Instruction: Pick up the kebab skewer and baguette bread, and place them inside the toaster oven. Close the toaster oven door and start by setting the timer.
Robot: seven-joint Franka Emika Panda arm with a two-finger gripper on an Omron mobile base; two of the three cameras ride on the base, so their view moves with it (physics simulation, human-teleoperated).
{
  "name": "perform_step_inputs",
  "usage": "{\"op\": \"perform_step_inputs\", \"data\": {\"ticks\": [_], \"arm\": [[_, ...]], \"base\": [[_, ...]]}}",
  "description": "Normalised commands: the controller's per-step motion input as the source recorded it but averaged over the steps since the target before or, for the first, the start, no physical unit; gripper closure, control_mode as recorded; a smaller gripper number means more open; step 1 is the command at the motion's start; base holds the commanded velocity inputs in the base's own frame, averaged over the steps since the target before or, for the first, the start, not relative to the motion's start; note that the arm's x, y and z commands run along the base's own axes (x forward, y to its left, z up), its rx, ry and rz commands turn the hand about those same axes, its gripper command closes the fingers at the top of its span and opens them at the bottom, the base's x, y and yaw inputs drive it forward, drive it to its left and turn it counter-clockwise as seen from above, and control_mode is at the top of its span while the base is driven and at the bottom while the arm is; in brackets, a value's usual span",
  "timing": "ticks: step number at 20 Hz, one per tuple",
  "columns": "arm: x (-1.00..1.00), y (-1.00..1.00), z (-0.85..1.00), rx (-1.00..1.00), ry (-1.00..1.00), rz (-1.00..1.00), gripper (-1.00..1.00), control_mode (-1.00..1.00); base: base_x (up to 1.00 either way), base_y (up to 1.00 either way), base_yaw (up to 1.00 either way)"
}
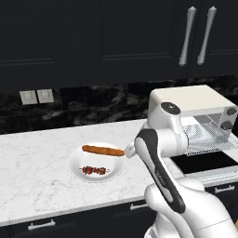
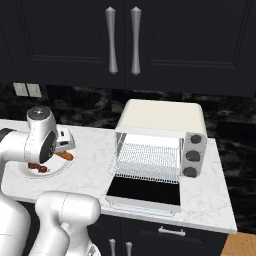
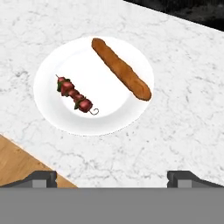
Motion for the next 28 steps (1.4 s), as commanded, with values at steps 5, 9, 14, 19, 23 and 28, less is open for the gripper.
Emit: {"op": "perform_step_inputs", "data": {"ticks": [5,9,14,19,23,28], "arm": [[0.42,0.52,0.00,-0.04,0.00,0.14,-1.00,-1.00],[0.18,0.25,-0.04,-0.05,0.00,0.13,-1.00,-1.00],[0.27,0.03,-0.05,-0.03,-0.01,0.08,-1.00,-1.00],[0.16,0.11,-0.15,-0.06,0.00,0.03,-1.00,-1.00],[0.14,0.14,-0.21,-0.07,-0.01,0.00,-1.00,-1.00],[0.11,0.00,-0.06,-0.01,-0.01,0.00,-1.00,-1.00]], "base": [[0.00,0.00,0.00],[0.00,0.00,0.00],[0.00,0.00,0.00],[0.00,0.00,0.00],[0.00,0.00,0.00],[0.00,0.00,0.00]]}}
